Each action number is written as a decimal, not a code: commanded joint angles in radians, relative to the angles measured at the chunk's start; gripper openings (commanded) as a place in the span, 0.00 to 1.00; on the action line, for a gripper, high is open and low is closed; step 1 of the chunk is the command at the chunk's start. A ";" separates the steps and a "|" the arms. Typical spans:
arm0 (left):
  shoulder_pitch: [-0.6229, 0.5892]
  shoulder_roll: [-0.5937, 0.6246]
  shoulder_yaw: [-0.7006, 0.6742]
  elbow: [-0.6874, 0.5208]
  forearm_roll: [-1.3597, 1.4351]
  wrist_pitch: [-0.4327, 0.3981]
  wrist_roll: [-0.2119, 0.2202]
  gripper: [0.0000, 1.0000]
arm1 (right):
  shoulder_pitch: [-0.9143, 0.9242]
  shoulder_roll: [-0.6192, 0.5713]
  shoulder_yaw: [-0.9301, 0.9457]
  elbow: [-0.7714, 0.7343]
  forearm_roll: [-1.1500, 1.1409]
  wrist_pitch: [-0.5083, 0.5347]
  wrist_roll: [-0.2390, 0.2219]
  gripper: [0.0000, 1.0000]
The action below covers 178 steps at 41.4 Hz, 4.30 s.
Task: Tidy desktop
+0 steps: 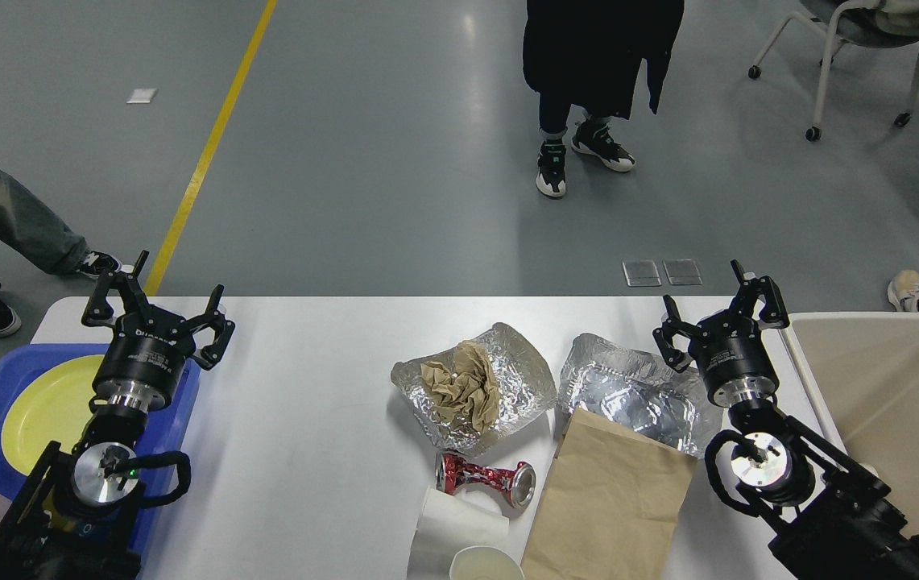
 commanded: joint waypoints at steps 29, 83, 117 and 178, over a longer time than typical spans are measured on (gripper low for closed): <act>0.122 -0.016 -0.021 -0.133 -0.007 -0.031 -0.043 0.96 | 0.000 0.000 0.000 0.000 0.000 0.000 0.000 1.00; 0.100 -0.093 0.028 -0.022 -0.007 -0.089 -0.192 0.97 | 0.001 0.000 0.000 -0.003 0.000 0.000 0.000 1.00; 0.056 -0.024 0.031 0.063 -0.096 -0.155 -0.130 0.97 | 0.000 0.000 0.000 0.000 0.000 0.000 0.000 1.00; 0.057 -0.025 0.031 0.063 -0.097 -0.161 -0.134 0.97 | -0.063 -0.139 0.107 -0.009 -0.002 -0.008 0.000 1.00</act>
